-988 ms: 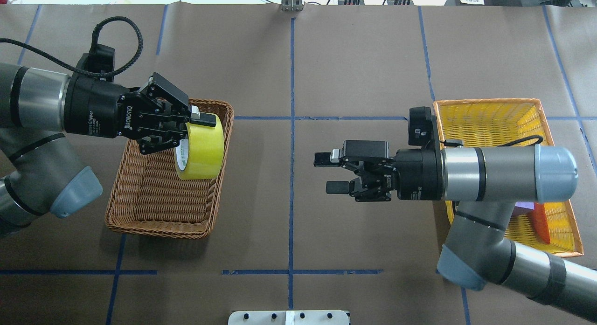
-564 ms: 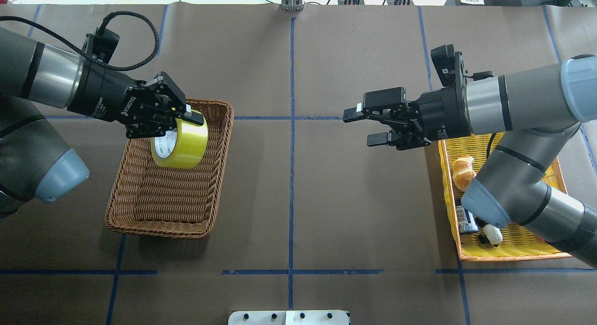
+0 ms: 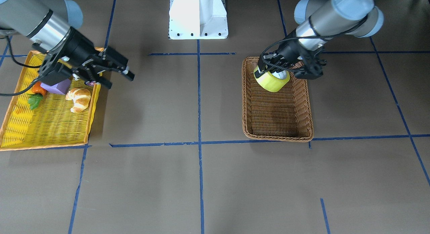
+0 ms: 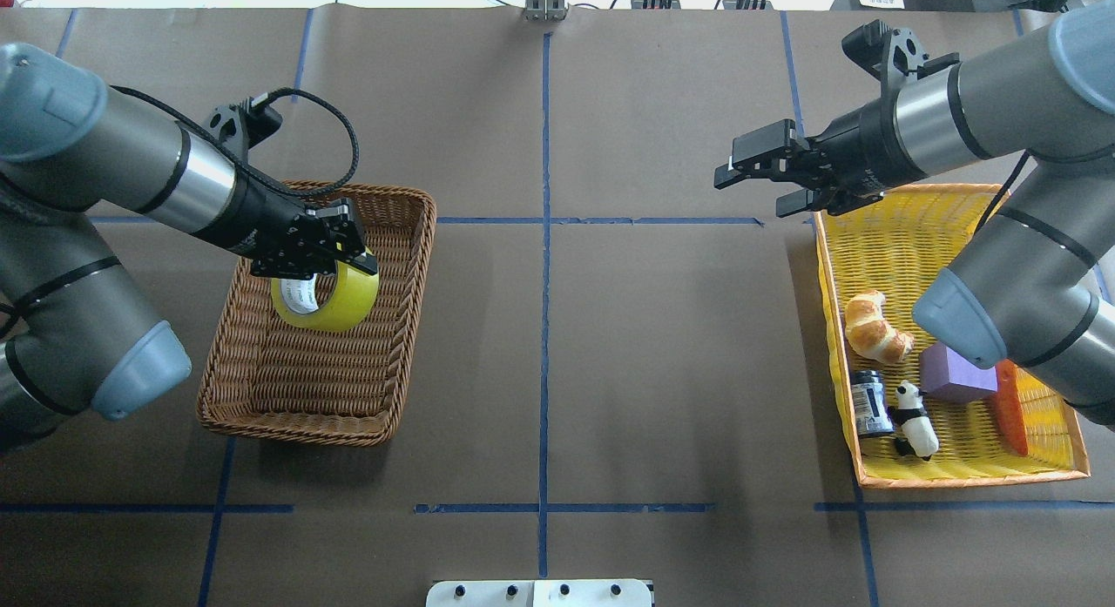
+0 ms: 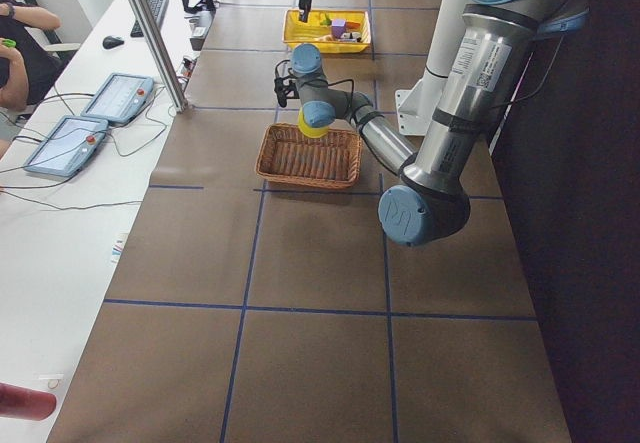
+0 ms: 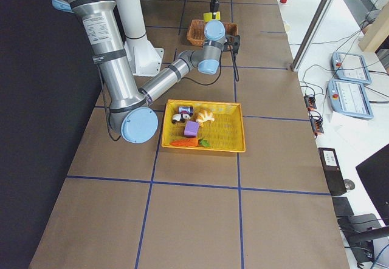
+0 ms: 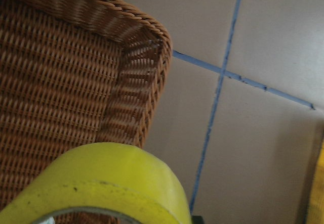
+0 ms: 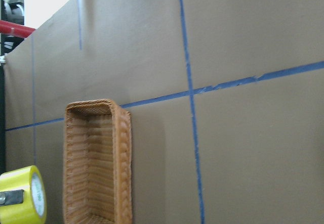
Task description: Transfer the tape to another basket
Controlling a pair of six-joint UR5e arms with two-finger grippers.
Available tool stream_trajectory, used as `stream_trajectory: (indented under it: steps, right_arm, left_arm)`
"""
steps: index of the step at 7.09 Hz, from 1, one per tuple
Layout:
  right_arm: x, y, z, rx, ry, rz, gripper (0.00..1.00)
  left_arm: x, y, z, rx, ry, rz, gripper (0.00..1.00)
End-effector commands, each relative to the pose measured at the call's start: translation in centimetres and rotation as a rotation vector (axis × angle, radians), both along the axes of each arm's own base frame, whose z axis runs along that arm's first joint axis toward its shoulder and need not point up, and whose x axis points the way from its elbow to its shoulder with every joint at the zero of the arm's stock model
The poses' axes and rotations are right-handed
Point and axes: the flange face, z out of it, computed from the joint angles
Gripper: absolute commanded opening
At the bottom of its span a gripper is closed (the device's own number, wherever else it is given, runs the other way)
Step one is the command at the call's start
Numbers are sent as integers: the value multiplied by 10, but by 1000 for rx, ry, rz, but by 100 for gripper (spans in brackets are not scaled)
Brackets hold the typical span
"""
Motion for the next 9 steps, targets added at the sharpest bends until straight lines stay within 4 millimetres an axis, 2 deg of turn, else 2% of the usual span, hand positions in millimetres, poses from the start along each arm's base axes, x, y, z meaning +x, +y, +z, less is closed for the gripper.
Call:
stream_trajectory:
  steps: [1, 3, 4, 5, 6, 7, 8, 9]
  right_arm:
    - [44, -30, 52, 115, 242, -75, 100]
    - [87, -32, 103, 172, 328, -111, 100]
    - [93, -29, 124, 206, 359, -146, 100]
    - [105, -28, 132, 202, 363, -143, 100]
    - [108, -26, 137, 194, 366, -142, 100]
    - [109, -25, 139, 194, 368, -145, 100]
    - [120, -24, 150, 193, 380, -144, 100]
    - [133, -17, 173, 220, 406, -177, 100]
  left_arm:
    - [40, 12, 26, 79, -209, 40, 0]
    - [44, 4, 44, 137, -291, 68, 0]
    - [47, 0, 51, 139, -313, 57, 2]
    - [51, 0, 53, 153, -332, 41, 22]
    - [50, -1, 51, 165, -341, 21, 99]
    - [47, -2, 51, 172, -347, 7, 100]
    - [39, -4, 48, 158, -361, 9, 100]
    - [24, -2, 37, 175, -396, 33, 100]
